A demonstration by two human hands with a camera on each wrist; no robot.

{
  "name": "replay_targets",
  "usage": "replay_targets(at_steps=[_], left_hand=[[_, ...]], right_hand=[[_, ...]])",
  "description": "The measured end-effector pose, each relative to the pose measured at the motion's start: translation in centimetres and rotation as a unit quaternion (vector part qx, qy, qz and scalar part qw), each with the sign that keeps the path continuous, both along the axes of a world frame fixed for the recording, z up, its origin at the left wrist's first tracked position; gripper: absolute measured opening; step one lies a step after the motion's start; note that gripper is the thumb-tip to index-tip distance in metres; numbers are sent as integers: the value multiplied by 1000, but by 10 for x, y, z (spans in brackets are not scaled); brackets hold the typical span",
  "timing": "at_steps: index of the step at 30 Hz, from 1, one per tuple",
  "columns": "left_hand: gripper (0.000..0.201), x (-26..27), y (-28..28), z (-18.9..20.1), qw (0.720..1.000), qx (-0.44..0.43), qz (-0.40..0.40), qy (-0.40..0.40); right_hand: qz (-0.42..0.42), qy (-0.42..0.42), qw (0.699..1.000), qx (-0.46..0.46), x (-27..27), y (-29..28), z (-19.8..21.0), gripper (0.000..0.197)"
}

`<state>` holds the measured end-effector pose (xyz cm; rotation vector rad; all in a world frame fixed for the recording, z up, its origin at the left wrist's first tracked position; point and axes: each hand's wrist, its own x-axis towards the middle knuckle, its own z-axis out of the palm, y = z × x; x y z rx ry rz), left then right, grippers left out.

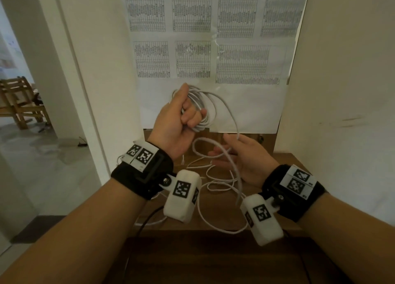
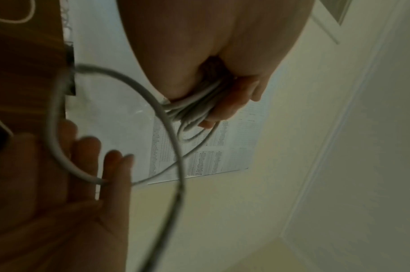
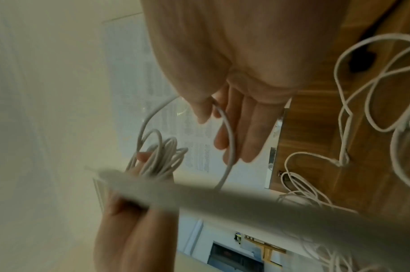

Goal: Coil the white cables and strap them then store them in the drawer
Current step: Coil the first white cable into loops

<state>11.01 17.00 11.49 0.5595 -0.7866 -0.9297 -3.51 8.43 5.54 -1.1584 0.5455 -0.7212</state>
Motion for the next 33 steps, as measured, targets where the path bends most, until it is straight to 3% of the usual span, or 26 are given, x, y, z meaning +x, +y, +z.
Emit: replay_targets(at_steps=[2, 5, 7, 9, 12, 14, 16, 18, 20, 22, 24, 28, 33], left_hand=[[53, 1, 0, 1, 1000, -7, 24, -7], [44, 6, 0, 1, 999, -10, 53, -2], [42, 10, -3, -1, 997, -2, 72, -10], [42, 11, -7, -4, 996, 8, 86, -22], [44, 8, -13, -12, 994, 26, 93, -43], [47, 8, -14, -16, 994, 38, 89, -58], [48, 12, -14, -18, 993, 50, 81, -69], [48, 17, -11, -21, 992, 61, 70, -81], [49, 17, -8, -24, 989, 76, 65, -112], [40, 8, -5, -27, 985, 98, 51, -136], [38, -3, -5, -30, 985, 117, 18, -127], [63, -16, -10, -40, 985, 125, -31, -114], [60, -27, -13, -50, 988, 117, -56, -79]], right_hand=[[-29, -19, 999, 17, -2, 0, 4, 37], [-100, 94, 983, -122, -5, 0, 8, 53], [-128, 116, 958, -230, -10, 8, 16, 47], [-59, 104, 943, -310, -17, 17, 27, 48], [49, 178, 865, -467, -21, 27, 39, 34], [36, 207, 827, -522, -21, 24, 41, 18], [8, 203, 818, -538, -25, 19, 43, 12], [-24, 171, 857, -486, -29, 13, 48, 15], [-34, 89, 931, -352, -29, 6, 52, 19], [-34, 26, 971, -236, -23, 1, 54, 19], [-38, 4, 985, -167, -15, -2, 51, 16], [-84, 10, 991, -102, -2, -5, 44, 18], [-95, -32, 992, 72, 5, -12, 35, 40]])
